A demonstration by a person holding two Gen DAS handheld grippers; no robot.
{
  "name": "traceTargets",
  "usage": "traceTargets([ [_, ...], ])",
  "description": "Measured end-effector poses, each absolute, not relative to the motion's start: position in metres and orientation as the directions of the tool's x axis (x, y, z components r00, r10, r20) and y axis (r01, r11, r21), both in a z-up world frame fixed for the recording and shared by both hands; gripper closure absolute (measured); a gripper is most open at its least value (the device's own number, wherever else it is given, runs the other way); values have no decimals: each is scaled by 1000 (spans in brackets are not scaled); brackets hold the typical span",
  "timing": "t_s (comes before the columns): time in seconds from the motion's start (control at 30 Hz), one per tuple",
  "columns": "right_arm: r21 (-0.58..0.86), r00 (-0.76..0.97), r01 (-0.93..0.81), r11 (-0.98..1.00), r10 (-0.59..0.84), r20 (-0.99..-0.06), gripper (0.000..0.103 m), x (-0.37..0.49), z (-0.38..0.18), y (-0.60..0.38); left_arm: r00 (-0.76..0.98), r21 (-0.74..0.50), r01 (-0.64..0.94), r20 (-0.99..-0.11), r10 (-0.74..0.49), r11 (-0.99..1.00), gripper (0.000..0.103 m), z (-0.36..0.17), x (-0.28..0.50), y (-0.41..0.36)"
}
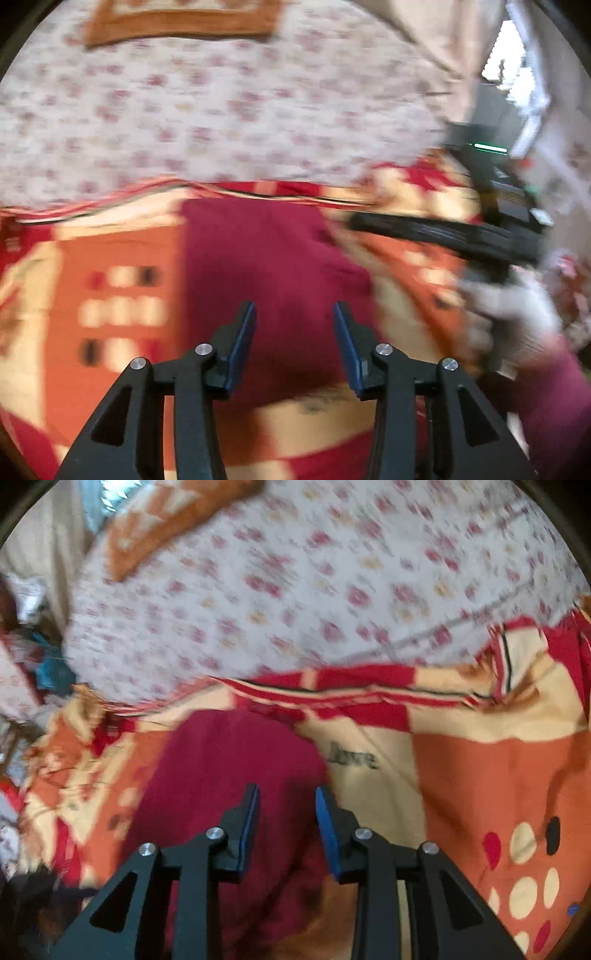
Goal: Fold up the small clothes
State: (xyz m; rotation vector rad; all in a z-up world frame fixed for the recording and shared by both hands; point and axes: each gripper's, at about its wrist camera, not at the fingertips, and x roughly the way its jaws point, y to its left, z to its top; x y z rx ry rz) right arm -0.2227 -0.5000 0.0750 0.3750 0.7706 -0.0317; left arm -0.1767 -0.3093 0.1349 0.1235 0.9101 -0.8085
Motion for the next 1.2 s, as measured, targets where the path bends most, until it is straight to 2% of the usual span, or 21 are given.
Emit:
traceTargets([
  [0.03,305,724,118,945,128,-678,71,-226,75,-483,373,-203,637,-763,-528,743,81,129,-167,-308],
  [0.13,255,701,51,966,148,-698,71,-228,59,-446,359,-222,590,-789,-498,776,81,108,-152,-309],
  [0.2,195,668,56,979,108,-736,71,-227,41,-430,344,-223,578,-806,-482,785,81,93,-150,-311],
  [0.3,98,634,107,989,8,-773,81,-234,14,-425,385,-166,584,-805,-451,795,80,80,-161,-314],
  [0.4,100,659,106,989,5,-752,83,-251,-4,-430,437,-95,598,-794,-423,796,75,76,-174,-319],
  [0.53,143,664,127,981,23,-748,83,-256,7,-434,449,-76,590,-797,-405,804,75,79,-173,-321],
  [0.63,153,692,131,980,21,-722,78,-267,28,-426,448,-89,576,-797,-404,813,74,77,-171,-319],
  [0.73,118,710,104,988,10,-704,66,-277,41,-409,456,-80,571,-796,-397,817,74,77,-172,-320],
  [0.77,104,704,104,989,0,-710,65,-278,39,-404,459,-77,570,-797,-394,818,74,77,-173,-321],
  [0.97,24,647,143,989,-75,-759,65,-279,11,-403,463,-66,567,-799,-384,821,73,79,-176,-322],
  [1.2,63,696,176,982,-79,-713,62,-292,48,-410,484,-60,555,-788,-381,829,73,90,-178,-319],
])
